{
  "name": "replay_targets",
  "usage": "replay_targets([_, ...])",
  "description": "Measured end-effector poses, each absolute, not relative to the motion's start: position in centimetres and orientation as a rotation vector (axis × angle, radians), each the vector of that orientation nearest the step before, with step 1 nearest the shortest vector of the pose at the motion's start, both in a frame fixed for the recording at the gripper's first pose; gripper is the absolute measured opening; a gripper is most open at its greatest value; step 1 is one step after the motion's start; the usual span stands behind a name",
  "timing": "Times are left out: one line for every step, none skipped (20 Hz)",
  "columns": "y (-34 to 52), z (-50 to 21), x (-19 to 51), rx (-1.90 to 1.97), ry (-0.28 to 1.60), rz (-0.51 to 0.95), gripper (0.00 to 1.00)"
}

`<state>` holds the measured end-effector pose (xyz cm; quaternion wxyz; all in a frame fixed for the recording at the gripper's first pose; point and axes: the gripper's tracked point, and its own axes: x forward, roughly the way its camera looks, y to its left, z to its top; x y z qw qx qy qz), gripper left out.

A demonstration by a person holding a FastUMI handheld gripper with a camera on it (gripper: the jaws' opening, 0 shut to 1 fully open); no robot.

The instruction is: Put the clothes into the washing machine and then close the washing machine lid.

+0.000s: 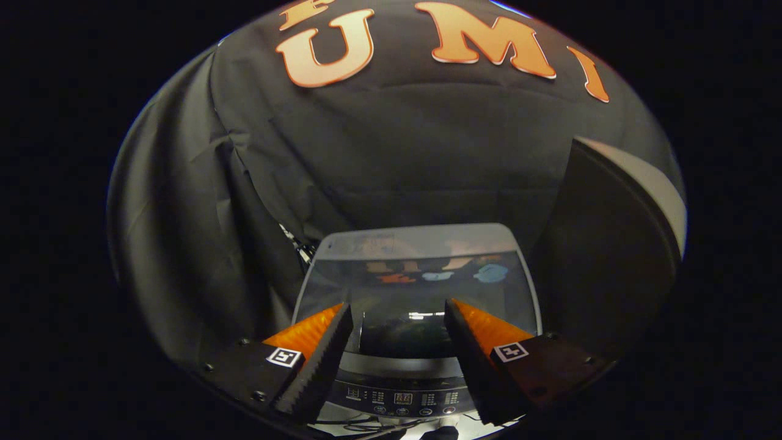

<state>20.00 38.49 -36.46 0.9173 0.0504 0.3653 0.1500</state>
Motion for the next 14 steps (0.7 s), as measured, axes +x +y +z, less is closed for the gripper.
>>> replay_targets([38.1,-34.7,20.2,0.107,0.724,0.308,0.98])
replay_targets([37.4,-32.9,20.0,0.108,0.697,0.302,0.98])
replay_targets([36.7,-30.8,19.9,0.116,0.662,0.293,0.98])
replay_targets([35.9,-28.5,19.6,0.125,0.628,0.286,0.98])
replay_targets([35.0,-26.1,19.6,0.137,0.59,0.282,0.98])
replay_targets([34.0,-24.0,19.4,0.141,0.551,0.275,0.98])
replay_targets([33.0,-21.6,19.4,0.144,0.513,0.258,0.98])
replay_targets([31.7,-19.3,19.0,0.145,0.475,0.244,0.98])
replay_targets([30.4,-17.2,18.9,0.143,0.44,0.23,0.98])
replay_targets([28.8,-15.2,18.6,0.139,0.413,0.213,0.98])
replay_targets([27.3,-13.2,17.9,0.137,0.383,0.2,0.98])
replay_targets([25.7,-11.8,17.4,0.135,0.349,0.181,0.98])
replay_targets([24.1,-10.2,16.7,0.133,0.319,0.166,0.98])
replay_targets([22.6,-8.5,16.2,0.132,0.284,0.152,0.98])
